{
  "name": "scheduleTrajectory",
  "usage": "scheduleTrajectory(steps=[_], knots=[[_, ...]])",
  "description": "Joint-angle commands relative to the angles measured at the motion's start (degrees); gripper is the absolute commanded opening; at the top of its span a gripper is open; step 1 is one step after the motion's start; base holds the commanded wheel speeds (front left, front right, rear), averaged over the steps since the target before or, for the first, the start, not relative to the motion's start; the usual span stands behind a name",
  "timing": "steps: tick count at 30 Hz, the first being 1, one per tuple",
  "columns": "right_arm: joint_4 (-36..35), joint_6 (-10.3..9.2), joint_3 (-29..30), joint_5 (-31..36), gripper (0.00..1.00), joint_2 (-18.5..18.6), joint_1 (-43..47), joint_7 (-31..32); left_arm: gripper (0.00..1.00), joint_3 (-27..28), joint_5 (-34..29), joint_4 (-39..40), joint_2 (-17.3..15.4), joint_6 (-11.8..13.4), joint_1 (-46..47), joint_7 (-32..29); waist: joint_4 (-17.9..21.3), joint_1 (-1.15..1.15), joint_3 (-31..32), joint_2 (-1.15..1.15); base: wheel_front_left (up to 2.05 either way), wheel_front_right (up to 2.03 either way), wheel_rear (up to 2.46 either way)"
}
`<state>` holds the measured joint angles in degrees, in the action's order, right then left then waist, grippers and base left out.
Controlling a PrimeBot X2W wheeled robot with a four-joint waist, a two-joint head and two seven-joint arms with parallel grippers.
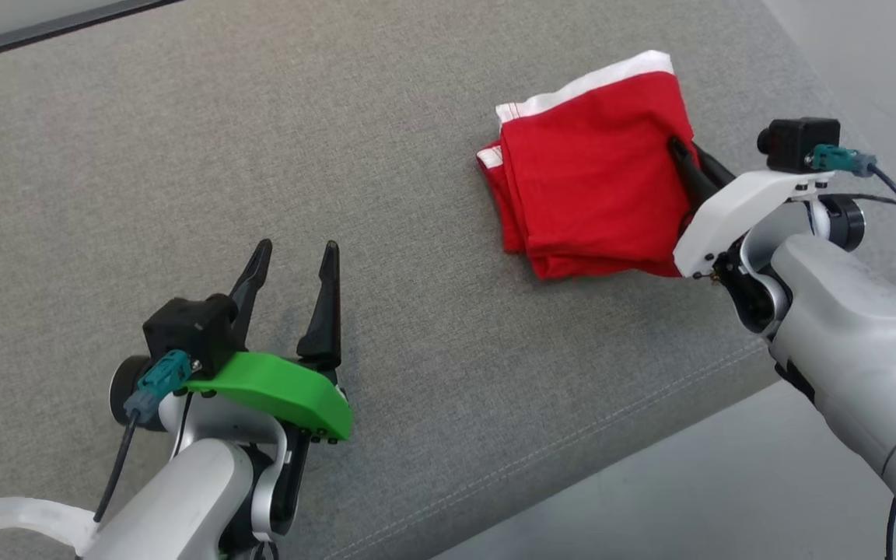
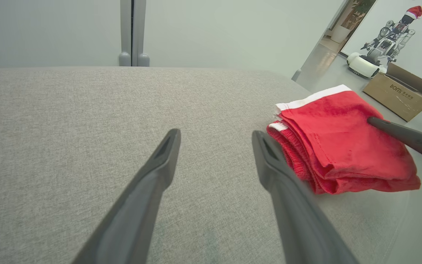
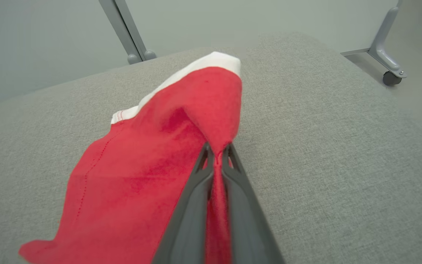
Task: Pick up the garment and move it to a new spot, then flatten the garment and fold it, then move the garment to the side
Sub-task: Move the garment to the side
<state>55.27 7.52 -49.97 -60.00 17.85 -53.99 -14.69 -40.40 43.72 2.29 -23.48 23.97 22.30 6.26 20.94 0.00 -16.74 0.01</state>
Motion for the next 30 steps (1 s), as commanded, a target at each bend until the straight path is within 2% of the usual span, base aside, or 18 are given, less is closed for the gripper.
scheduleTrajectory(steps=[1,6,12,24,30], knots=[[0.4,-0.06,0.3,-0.5,0.00,0.1,-1.7,-0.3,1.00,0.3,-0.5,0.3,-0.4,0.4,1.3,-0.1,0.6,0.00,-3.0,-0.01,0.00,0.00,0.00],[2.3,-0.06,1.5,-0.4,0.00,2.1,-5.3,-0.6,1.00,0.9,-1.4,1.8,-1.5,1.4,2.7,-0.8,-1.6,0.00,-5.5,-0.01,0.00,0.00,0.00],[4.3,-0.06,3.3,1.3,0.00,6.4,-9.6,-0.6,1.00,1.3,-3.1,5.5,-3.9,2.7,4.0,-2.1,-3.9,0.00,-9.3,-0.01,0.00,0.00,0.00],[7.2,-0.07,9.1,5.4,0.00,14.3,-13.7,-0.6,1.00,-1.1,-8.1,14.2,-6.1,5.8,8.5,-6.8,-5.5,0.00,-15.8,-0.01,0.00,0.00,0.00],[10.4,-0.07,11.0,11.3,0.00,15.2,-16.2,-0.6,1.00,-2.3,-10.2,17.4,-7.8,7.1,9.3,-9.6,-6.6,0.00,-18.5,-0.01,0.00,0.00,0.00]])
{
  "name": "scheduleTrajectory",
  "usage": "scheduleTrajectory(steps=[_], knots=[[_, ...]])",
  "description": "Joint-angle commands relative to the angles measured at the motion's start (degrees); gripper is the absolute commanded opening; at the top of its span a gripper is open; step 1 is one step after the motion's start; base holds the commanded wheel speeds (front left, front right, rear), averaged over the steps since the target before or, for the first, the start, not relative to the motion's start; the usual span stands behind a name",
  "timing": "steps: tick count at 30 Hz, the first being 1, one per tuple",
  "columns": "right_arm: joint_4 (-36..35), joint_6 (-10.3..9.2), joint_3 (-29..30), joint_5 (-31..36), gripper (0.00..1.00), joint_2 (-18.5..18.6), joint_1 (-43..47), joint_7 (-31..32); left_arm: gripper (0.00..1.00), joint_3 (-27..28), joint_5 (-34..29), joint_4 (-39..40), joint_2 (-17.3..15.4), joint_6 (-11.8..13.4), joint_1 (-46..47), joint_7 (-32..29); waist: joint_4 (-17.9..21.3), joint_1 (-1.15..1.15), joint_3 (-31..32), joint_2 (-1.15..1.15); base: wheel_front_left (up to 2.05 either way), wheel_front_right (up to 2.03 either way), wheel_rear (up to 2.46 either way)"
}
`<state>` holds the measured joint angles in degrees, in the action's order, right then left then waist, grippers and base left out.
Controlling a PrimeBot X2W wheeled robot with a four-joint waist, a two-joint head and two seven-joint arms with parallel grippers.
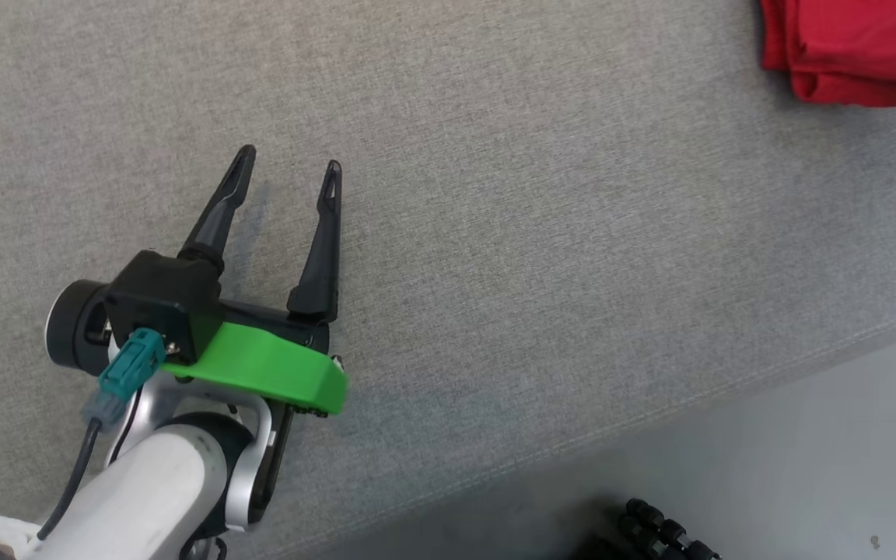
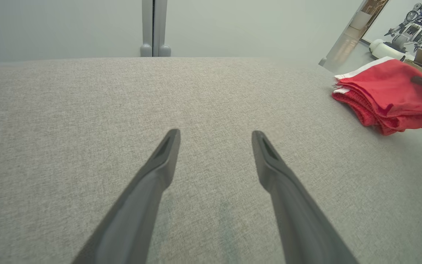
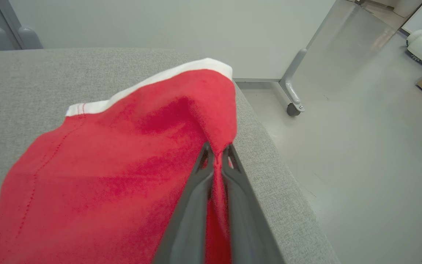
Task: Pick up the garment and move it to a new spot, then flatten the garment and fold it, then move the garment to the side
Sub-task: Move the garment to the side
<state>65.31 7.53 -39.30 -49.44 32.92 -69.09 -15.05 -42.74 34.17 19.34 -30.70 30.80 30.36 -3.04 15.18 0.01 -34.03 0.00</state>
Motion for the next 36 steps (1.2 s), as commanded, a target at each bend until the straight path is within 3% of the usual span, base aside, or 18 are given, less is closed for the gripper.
scheduleTrajectory(steps=[1,10,11,12,13,14,18,27,36], knots=[[0.8,-0.08,0.7,1.8,0.00,0.1,-1.7,-0.3,1.00,0.0,-0.9,0.7,-0.7,0.5,1.3,-0.5,-0.9,-0.01,-1.5,0.00,0.00,0.00,0.00],[4.0,-0.08,6.3,10.2,0.00,-0.5,-3.0,-0.3,1.00,-0.7,-1.9,2.5,-1.8,1.6,1.6,-2.3,-1.0,-0.01,-2.8,0.00,0.00,0.00,0.00],[4.0,-0.08,7.3,11.5,0.18,-0.3,-3.1,-0.3,1.00,-0.8,-2.1,2.6,-1.9,1.7,1.6,-2.5,-0.9,-0.01,-2.8,0.00,0.00,0.00,0.00],[3.8,-0.09,8.4,13.2,0.44,0.1,-3.3,-0.3,1.00,-0.8,-2.2,2.7,-1.9,1.7,1.7,-2.7,-0.9,-0.01,-2.9,0.00,0.00,0.00,0.00],[3.6,-0.09,9.4,15.0,0.90,0.3,-3.2,-0.3,1.00,-0.9,-2.2,2.8,-2.0,1.8,1.6,-2.8,-0.8,-0.01,-2.9,0.00,0.00,0.00,0.00],[3.2,-0.08,10.7,16.6,1.00,0.2,-2.8,-0.3,1.00,-1.0,-2.2,2.8,-2.0,1.9,1.7,-2.8,-0.7,-0.01,-2.9,0.00,0.00,0.00,0.00],[1.7,-0.09,16.7,22.9,1.00,0.4,-0.3,-0.3,1.00,-1.1,-2.1,2.8,-2.0,2.0,1.2,-3.0,-0.1,-0.01,-2.5,0.00,0.00,0.00,0.00],[-4.4,-0.09,27.7,31.1,1.00,-3.3,6.2,-0.3,1.00,-0.9,0.3,0.7,-0.2,0.3,-0.2,-0.9,0.7,-0.01,0.9,0.00,0.00,0.00,0.00],[-12.6,-0.09,25.9,33.0,1.00,-4.9,11.1,-0.3,1.00,0.8,4.5,-5.4,2.4,-5.2,-1.4,6.0,-2.0,-0.01,9.7,0.00,0.00,0.00,0.00]])
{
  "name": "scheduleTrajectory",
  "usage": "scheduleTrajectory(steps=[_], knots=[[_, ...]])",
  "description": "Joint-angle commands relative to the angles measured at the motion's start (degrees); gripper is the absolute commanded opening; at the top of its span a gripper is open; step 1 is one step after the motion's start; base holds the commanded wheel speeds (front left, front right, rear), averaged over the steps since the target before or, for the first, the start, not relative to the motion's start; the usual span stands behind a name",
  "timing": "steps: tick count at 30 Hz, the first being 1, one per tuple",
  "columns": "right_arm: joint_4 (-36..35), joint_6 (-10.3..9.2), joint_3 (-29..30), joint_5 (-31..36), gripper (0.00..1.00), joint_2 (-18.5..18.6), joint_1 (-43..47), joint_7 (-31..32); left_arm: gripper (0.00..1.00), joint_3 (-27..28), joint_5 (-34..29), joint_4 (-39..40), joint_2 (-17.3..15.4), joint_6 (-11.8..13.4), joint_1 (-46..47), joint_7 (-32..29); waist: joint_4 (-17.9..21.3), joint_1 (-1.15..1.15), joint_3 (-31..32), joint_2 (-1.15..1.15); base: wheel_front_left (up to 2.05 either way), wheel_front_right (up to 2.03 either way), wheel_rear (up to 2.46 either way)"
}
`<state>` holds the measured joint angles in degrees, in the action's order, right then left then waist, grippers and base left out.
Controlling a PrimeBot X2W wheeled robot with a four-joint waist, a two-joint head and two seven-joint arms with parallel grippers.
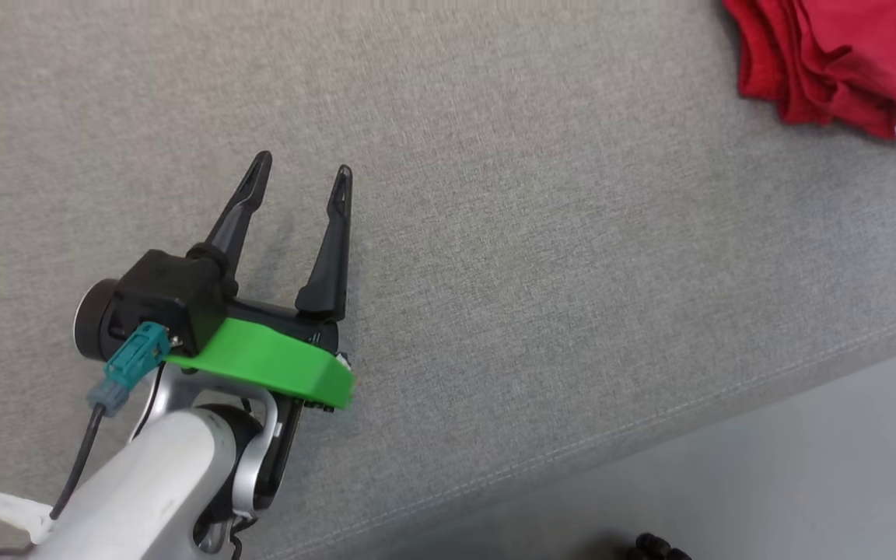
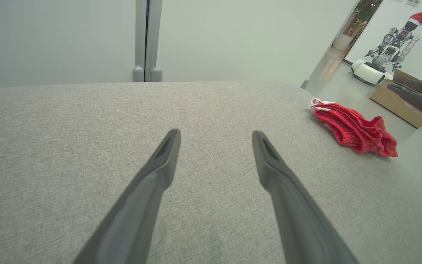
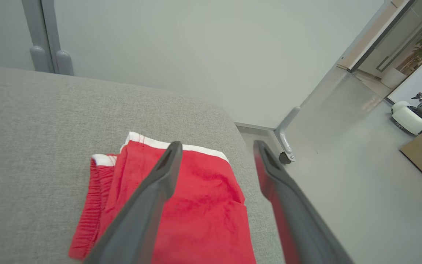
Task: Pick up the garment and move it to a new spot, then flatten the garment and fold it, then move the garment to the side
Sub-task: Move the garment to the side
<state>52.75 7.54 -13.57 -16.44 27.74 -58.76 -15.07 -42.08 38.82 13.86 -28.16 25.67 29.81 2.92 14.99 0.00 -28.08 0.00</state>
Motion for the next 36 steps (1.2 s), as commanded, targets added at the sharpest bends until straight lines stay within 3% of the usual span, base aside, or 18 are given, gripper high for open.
scheduleTrajectory(steps=[1,9,18,26,36], knots=[[-0.7,-0.10,-0.6,-0.3,1.00,0.4,1.1,-0.2,1.00,0.4,0.4,-1.1,0.3,-0.8,-1.0,1.2,-2.3,0.00,5.0,0.00,0.00,0.00,0.00],[-3.7,-0.09,-4.6,-4.7,1.00,-0.8,5.3,-0.2,1.00,3.8,5.6,-10.8,2.5,-5.0,-3.9,8.0,-6.4,0.00,14.9,0.00,0.00,0.00,0.00],[-6.2,-0.09,-4.3,-9.8,1.00,-3.8,12.2,0.0,1.00,8.0,8.9,-18.0,0.5,-8.3,-9.0,11.0,-10.1,0.00,22.6,0.00,0.00,0.00,0.00],[-11.6,-0.09,-2.3,-8.8,1.00,-7.0,19.9,0.1,1.00,12.4,9.9,-20.9,-1.4,-8.4,-16.1,12.0,-12.5,0.00,27.1,0.00,0.00,0.00,0.00],[-20.6,-0.08,4.9,-3.7,1.00,-13.3,32.1,1.8,1.00,16.1,10.1,-19.3,-0.4,-7.4,-24.5,12.2,-15.5,0.00,29.4,0.00,0.00,0.00,0.00]])
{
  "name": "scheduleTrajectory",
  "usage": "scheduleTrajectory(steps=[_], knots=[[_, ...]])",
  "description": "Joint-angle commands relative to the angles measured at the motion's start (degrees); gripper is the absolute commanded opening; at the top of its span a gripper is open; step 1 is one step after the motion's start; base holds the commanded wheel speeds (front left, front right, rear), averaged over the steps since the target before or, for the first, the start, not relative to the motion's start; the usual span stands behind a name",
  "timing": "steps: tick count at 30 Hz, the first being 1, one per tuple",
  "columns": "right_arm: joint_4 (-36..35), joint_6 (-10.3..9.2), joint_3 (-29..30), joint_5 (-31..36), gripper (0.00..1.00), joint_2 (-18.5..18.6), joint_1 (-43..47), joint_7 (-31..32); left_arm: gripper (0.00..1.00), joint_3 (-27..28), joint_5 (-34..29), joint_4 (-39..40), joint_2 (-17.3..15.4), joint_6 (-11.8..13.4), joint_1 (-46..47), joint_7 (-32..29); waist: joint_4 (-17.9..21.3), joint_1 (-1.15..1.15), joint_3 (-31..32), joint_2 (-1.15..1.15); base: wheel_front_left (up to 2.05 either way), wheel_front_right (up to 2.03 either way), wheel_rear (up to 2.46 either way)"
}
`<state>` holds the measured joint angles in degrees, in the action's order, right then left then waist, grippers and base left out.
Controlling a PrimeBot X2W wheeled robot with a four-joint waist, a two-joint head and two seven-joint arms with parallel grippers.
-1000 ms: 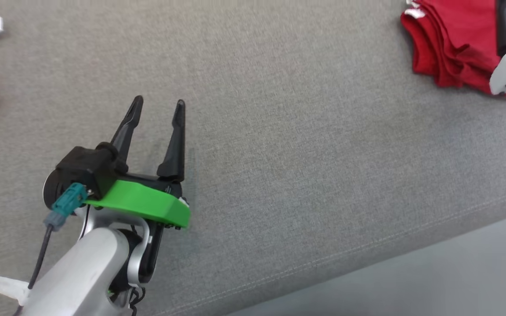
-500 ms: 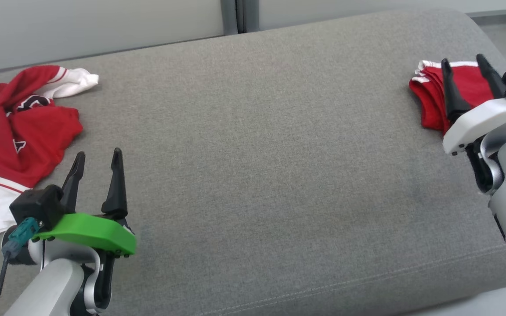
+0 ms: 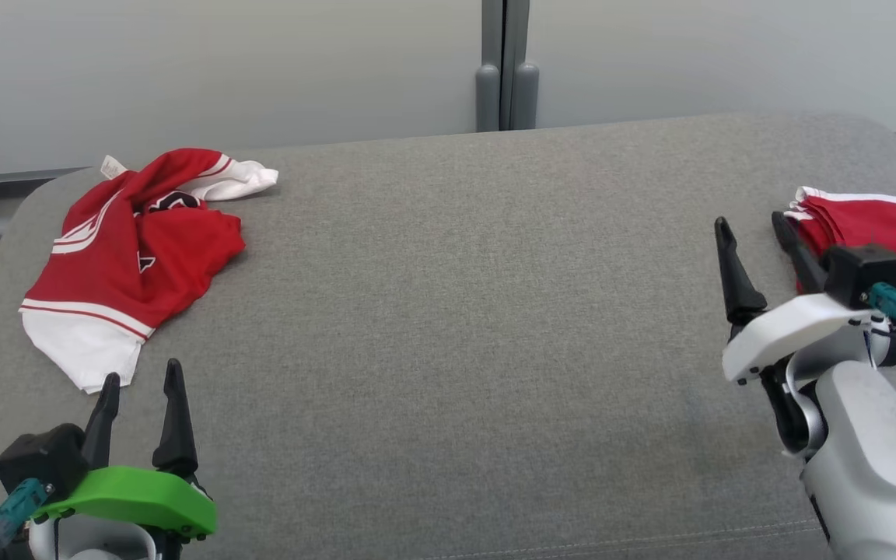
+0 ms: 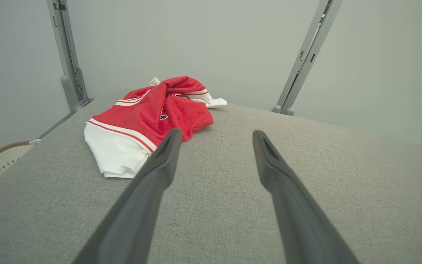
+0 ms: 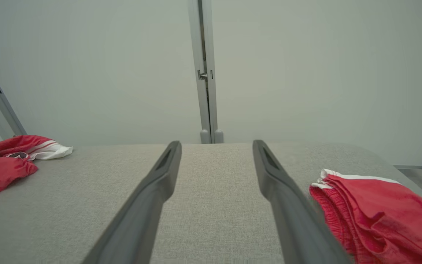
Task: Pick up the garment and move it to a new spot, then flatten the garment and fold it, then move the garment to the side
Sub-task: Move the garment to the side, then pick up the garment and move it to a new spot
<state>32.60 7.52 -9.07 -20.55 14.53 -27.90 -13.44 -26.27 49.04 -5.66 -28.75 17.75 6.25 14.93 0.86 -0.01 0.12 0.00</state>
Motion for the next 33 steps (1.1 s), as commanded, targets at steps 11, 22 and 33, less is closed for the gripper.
scheduleTrajectory(steps=[11,22,33], knots=[[-14.5,-0.06,6.5,6.7,1.00,-9.0,15.0,5.5,1.00,3.4,-2.4,3.3,1.7,0.6,-6.8,0.2,-2.5,0.01,2.3,0.00,0.00,0.00,0.00],[-23.8,-0.06,8.4,9.2,1.00,-11.6,22.8,10.0,1.00,2.7,-2.3,2.6,2.3,0.6,-7.8,0.2,-2.4,0.01,2.7,0.00,0.00,0.00,0.00],[-25.8,-0.06,7.3,7.4,1.00,-11.6,24.3,11.1,1.00,2.3,-2.2,2.1,2.6,0.1,-7.5,0.2,-2.5,0.01,2.9,0.00,0.00,0.00,0.00]])
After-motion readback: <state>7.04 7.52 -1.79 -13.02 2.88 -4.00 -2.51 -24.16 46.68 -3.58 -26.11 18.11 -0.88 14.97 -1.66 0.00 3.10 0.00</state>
